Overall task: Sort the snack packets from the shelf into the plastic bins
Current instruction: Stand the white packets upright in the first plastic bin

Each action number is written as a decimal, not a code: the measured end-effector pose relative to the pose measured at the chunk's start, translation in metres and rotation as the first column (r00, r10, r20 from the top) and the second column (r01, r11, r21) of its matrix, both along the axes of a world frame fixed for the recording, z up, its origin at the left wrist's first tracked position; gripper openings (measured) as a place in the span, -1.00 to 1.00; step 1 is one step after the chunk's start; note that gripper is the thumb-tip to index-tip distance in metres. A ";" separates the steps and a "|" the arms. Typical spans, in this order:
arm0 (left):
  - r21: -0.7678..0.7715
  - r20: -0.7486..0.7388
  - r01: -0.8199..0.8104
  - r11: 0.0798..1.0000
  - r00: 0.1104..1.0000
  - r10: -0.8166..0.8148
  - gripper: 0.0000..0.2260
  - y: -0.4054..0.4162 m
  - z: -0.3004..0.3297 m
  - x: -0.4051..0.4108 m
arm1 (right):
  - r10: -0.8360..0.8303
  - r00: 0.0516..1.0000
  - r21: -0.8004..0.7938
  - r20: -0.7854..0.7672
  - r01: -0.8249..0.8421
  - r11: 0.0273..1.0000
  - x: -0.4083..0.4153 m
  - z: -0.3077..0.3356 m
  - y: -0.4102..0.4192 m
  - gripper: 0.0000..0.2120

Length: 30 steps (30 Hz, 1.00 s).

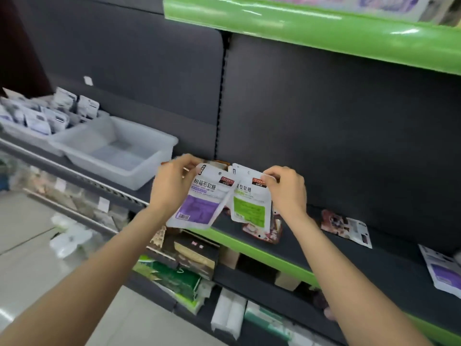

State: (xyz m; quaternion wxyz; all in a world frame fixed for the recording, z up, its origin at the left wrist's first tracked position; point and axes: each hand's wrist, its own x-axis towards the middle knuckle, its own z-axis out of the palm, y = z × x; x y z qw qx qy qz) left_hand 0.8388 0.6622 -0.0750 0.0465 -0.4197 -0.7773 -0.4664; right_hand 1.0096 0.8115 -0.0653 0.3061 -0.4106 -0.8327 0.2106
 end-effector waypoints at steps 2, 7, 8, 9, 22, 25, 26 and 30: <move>-0.007 0.004 -0.029 1.000 1.000 0.029 -0.93 -0.023 0.005 -0.040 | 0.009 1.000 -0.003 -0.021 -0.009 1.000 -0.042 0.003 -0.022 -0.89; 0.048 -0.029 -0.090 0.995 0.995 0.091 -0.93 -0.073 0.013 -0.129 | 0.037 0.998 0.007 -0.049 -0.037 0.999 -0.139 0.011 -0.069 -0.88; 0.057 -0.029 -0.107 0.993 0.994 0.108 -0.93 -0.081 0.014 -0.145 | 0.045 0.998 0.010 -0.054 -0.045 0.999 -0.157 0.013 -0.077 -0.88; 0.062 -0.021 -0.126 0.990 0.992 0.128 -0.93 -0.088 0.014 -0.160 | 0.058 0.997 0.015 -0.056 -0.057 0.998 -0.175 0.014 -0.083 -0.88; 0.032 0.042 -0.258 0.965 0.965 0.257 -0.89 -0.117 0.028 -0.372 | 0.213 0.975 0.047 -0.068 -0.210 0.976 -0.414 0.027 -0.097 -0.89; 0.009 0.029 -0.264 0.964 0.964 0.264 -0.86 -0.112 0.036 -0.425 | 0.228 0.970 0.015 -0.081 -0.227 0.974 -0.470 0.031 -0.089 -0.89; 0.000 0.029 -0.269 0.963 0.963 0.269 -0.86 -0.111 0.038 -0.441 | 0.228 0.971 0.003 -0.075 -0.229 0.973 -0.487 0.032 -0.089 -0.89; 0.031 0.064 -0.291 0.956 0.955 0.288 -0.90 -0.107 0.041 -0.502 | 0.217 0.976 0.005 -0.017 -0.217 0.976 -0.550 0.031 -0.088 -0.89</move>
